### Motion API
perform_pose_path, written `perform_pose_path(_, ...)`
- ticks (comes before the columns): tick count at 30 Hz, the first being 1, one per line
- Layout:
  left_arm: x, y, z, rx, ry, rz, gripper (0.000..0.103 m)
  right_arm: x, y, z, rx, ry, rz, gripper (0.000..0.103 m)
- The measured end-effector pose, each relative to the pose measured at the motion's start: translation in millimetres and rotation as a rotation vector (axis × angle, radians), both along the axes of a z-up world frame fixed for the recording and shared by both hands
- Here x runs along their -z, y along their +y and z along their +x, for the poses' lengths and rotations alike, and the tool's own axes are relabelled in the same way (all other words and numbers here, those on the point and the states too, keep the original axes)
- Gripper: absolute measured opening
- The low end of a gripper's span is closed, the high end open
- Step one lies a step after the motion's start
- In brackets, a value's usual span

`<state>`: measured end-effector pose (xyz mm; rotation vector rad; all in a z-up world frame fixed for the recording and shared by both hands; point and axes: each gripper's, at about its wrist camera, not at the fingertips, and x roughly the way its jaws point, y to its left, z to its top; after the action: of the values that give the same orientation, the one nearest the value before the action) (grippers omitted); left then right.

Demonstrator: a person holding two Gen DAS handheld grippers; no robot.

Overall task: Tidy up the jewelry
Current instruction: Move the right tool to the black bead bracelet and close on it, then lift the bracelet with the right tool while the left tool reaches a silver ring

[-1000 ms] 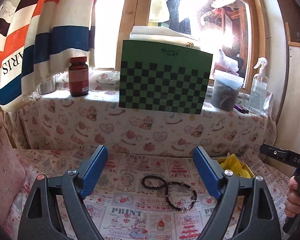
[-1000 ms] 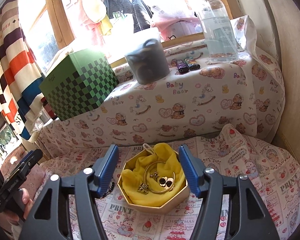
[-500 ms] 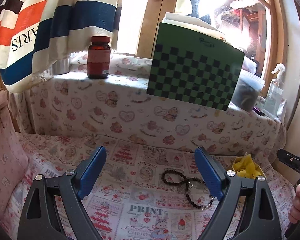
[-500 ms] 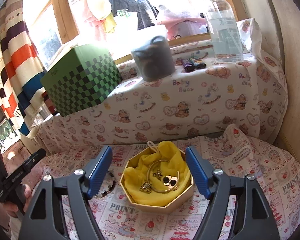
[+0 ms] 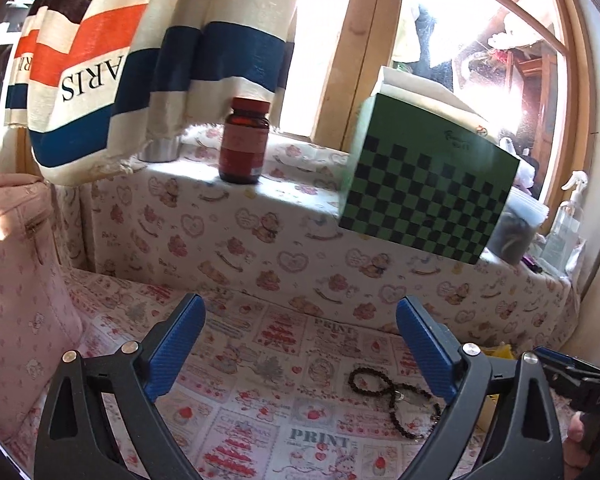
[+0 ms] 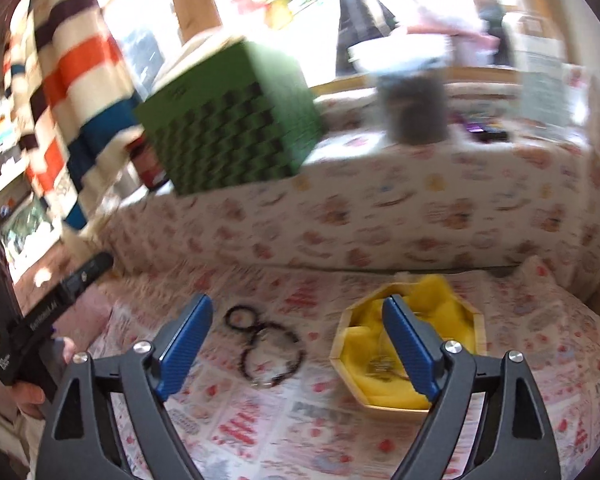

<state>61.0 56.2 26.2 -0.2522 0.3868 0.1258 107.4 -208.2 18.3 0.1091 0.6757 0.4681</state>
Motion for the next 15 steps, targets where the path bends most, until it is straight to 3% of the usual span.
perform_pose_path(4,3.5,3.7,4.7,-0.037,0.017,0.010,0.095,14.1,43.1,23.2,-0.047,0.112,-0.102,0.086)
perform_pose_path(6,3.8,7.7,5.0,-0.038,0.020,-0.011,0.095,27.4,67.1,34.4,-0.053,0.161,-0.200,0.086)
perform_pose_path(10,2.1,12.5,2.9,-0.035,0.014,-0.044,0.095,49.9,94.1,48.5,-0.050,0.194,-0.323,0.086)
perform_pose_path(15,-2.5,16.8,-1.7,-0.034,0.000,-0.074,0.095,76.1,108.7,62.2,-0.054,0.239,-0.403,0.085)
